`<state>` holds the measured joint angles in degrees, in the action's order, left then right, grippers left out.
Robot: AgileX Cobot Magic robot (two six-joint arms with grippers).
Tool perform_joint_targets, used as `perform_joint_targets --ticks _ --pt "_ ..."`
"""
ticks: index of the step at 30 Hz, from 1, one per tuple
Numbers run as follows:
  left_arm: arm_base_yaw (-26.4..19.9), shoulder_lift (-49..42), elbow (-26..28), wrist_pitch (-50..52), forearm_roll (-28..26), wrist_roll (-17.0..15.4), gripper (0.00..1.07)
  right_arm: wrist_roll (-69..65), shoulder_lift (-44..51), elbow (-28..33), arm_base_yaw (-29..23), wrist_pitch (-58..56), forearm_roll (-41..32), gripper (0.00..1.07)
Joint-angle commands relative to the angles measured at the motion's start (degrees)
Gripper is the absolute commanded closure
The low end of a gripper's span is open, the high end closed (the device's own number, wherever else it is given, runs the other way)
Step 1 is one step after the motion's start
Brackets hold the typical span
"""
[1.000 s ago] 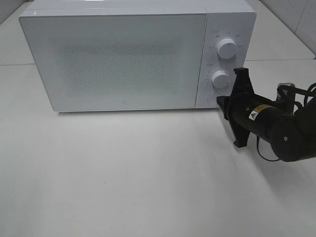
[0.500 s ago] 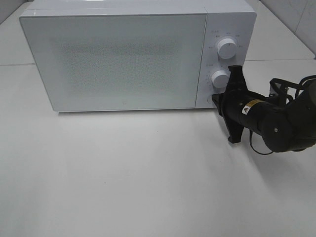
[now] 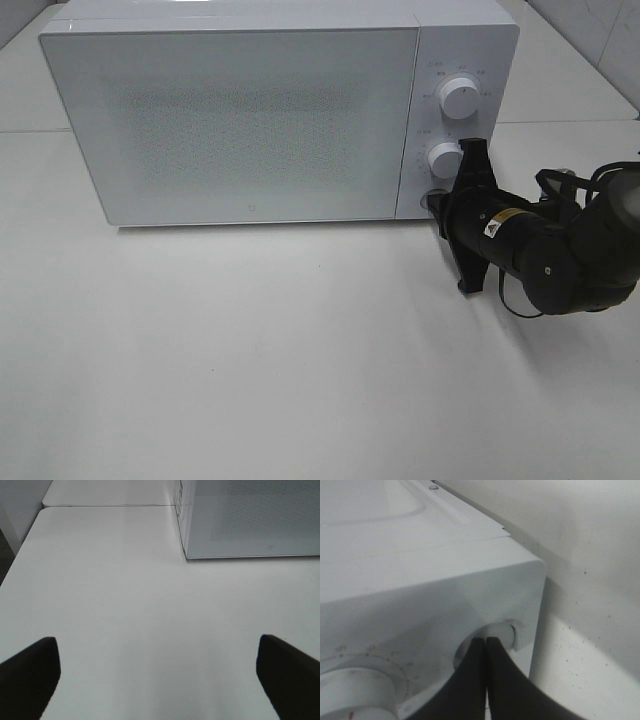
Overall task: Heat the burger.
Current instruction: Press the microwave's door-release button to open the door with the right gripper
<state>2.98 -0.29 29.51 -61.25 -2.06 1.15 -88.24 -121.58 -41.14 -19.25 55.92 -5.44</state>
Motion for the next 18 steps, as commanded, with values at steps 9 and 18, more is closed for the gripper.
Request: perform_joint_targets --ticks 9,18 --pt "-0.17 -0.92 0.06 -0.17 -0.06 -0.17 0.06 1.78 0.34 -3.21 -0.17 4.87 0.17 1.07" --pt "-0.17 -0.92 0.06 -0.17 -0.06 -0.17 0.06 1.49 0.34 -3.32 -0.17 6.19 -1.2 1.07"
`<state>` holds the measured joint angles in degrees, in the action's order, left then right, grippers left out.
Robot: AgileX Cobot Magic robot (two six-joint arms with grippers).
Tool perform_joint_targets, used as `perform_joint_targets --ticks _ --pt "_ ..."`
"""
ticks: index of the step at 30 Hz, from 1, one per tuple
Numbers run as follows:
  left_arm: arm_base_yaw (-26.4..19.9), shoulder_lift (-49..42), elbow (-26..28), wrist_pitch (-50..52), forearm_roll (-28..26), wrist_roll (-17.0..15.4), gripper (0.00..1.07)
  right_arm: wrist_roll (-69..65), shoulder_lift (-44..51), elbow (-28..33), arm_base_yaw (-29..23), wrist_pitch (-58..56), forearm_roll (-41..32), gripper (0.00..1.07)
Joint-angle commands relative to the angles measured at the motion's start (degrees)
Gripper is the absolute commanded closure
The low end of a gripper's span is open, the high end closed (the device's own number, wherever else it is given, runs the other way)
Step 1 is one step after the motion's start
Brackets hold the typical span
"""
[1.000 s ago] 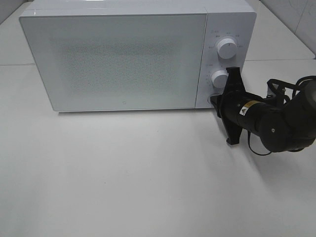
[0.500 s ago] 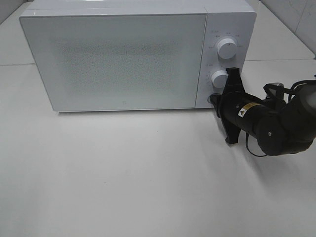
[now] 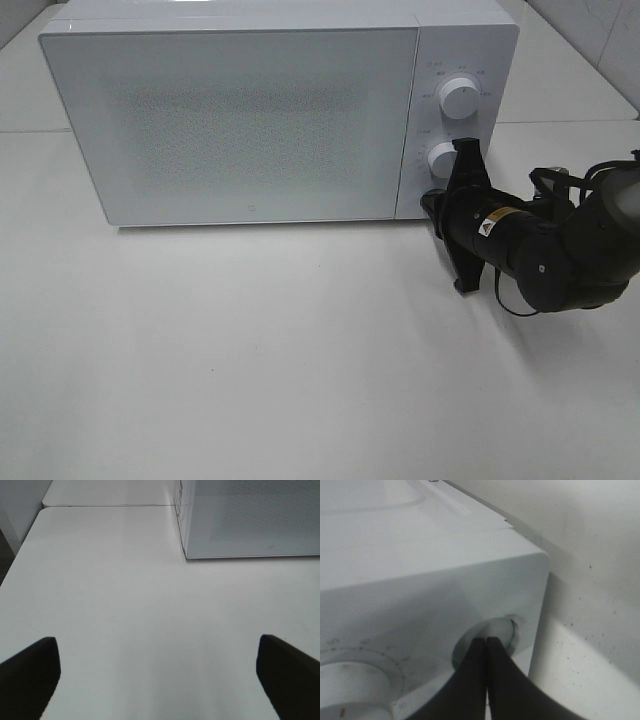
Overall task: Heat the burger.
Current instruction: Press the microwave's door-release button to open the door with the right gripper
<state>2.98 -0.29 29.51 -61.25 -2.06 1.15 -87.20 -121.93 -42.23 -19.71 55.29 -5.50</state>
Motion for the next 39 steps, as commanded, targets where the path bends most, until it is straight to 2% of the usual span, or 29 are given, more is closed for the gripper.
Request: perform_joint_targets --ticks 1,12,19,39 --pt "-0.17 -0.92 0.06 -0.17 -0.06 -0.17 0.06 0.46 0.69 -2.23 0.29 6.82 -1.26 1.07" --pt "-0.17 -0.92 0.06 -0.17 -0.06 -0.17 0.06 0.4 0.69 -2.29 0.29 7.22 -2.81 1.07" --pt "-0.17 -0.92 0.06 -0.17 -0.06 -0.17 0.06 0.57 0.52 -5.79 0.46 6.7 -2.81 1.07" --pt "-0.17 -0.92 0.06 -0.17 -0.06 -0.17 0.06 -1.32 0.52 -6.07 0.46 6.3 -2.29 1.07"
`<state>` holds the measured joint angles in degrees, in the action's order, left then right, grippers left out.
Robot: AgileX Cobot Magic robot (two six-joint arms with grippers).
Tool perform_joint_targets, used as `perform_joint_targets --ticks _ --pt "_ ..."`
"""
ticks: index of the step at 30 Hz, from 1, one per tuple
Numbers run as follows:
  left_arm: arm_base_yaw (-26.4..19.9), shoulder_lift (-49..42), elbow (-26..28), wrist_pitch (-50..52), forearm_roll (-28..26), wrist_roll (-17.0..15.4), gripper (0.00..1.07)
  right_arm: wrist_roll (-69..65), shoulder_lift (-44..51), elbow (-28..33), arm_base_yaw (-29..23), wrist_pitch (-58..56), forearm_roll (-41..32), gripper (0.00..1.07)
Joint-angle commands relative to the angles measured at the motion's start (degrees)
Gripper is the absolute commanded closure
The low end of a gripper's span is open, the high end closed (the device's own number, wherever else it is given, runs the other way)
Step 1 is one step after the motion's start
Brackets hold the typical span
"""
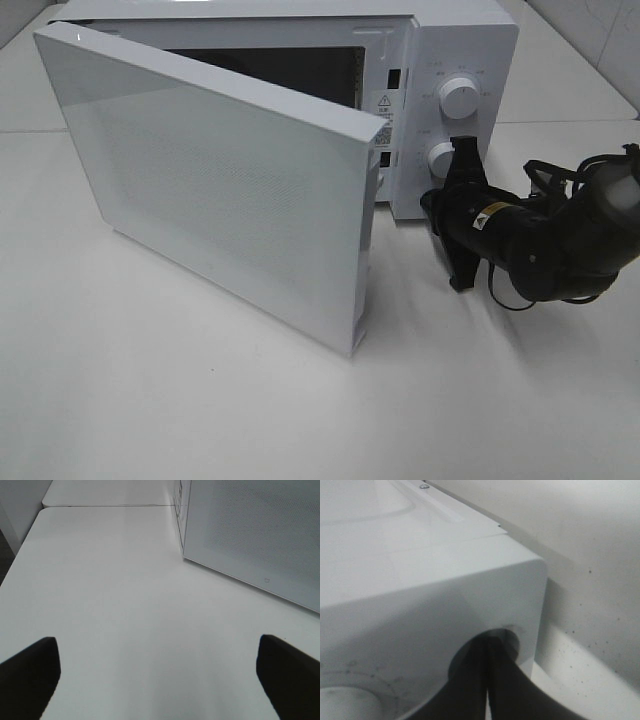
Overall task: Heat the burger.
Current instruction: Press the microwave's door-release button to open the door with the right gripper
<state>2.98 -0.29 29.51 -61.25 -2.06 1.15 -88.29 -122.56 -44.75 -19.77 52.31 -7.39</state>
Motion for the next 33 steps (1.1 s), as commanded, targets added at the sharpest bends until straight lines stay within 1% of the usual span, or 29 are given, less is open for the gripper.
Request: perform_joint_targets --ticks 1,8,20,28,33 --pt "-0.17 -0.92 0.06 -0.17 -0.06 -0.17 0.06 -0.34 1.15 -3.55 0.4 8.88 -0.34 1.07" --pt "-0.17 -0.92 0.06 -0.17 -0.06 -0.17 0.06 -2.06 1.66 -3.44 0.34 4.87 1.15 1.07" --pt "-0.17 -0.92 0.06 -0.17 -0.06 -0.17 0.06 -2.06 2.69 0.46 0.34 4.93 1.09 1.07" --pt "-0.17 -0.92 0.06 -0.17 -0.06 -0.17 0.06 -2.29 2.69 0.86 0.34 3.9 3.72 1.07" --pt "-0.17 -0.92 0.06 -0.17 -0.06 -0.17 0.06 -2.75 2.69 2.92 0.34 3.84 3.84 1.07"
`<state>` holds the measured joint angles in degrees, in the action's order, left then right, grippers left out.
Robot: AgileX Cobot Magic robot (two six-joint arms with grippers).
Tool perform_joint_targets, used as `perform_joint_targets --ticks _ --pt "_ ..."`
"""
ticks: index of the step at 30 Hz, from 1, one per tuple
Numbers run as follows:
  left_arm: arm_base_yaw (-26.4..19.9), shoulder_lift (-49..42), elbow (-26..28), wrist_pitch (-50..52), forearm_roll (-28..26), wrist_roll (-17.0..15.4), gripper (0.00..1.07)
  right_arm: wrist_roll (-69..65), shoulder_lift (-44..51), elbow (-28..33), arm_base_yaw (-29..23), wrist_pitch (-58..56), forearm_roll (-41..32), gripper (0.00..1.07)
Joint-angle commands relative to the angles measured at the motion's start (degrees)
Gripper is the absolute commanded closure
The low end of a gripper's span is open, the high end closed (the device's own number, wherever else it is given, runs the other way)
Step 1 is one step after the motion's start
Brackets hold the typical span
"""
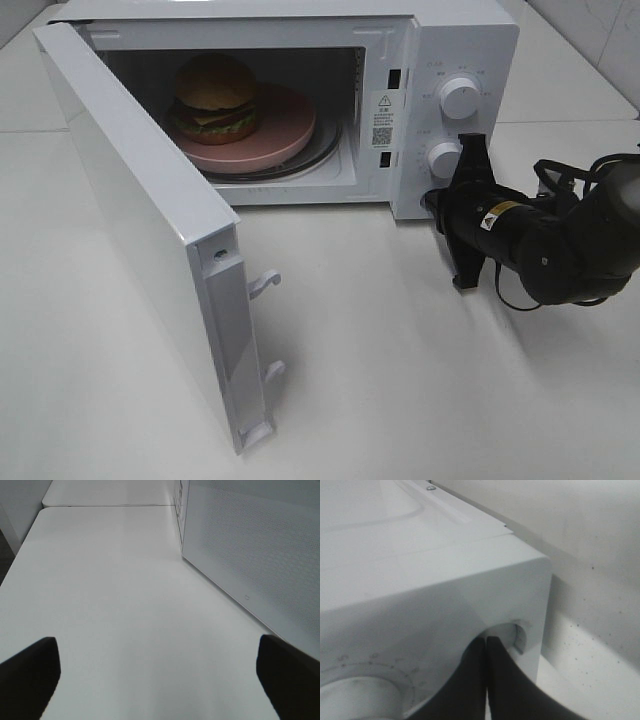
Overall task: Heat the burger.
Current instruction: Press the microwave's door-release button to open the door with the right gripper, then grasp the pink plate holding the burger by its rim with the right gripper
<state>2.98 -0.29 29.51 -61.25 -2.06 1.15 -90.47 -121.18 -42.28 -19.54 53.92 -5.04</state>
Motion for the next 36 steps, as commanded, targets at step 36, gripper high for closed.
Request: perform_joint_targets --ticks 36 --pt "-0.17 -0.92 0.06 -0.17 -0.06 -0.17 0.06 7.91 10.71 14.32 0.11 3.5 3.67 1.07"
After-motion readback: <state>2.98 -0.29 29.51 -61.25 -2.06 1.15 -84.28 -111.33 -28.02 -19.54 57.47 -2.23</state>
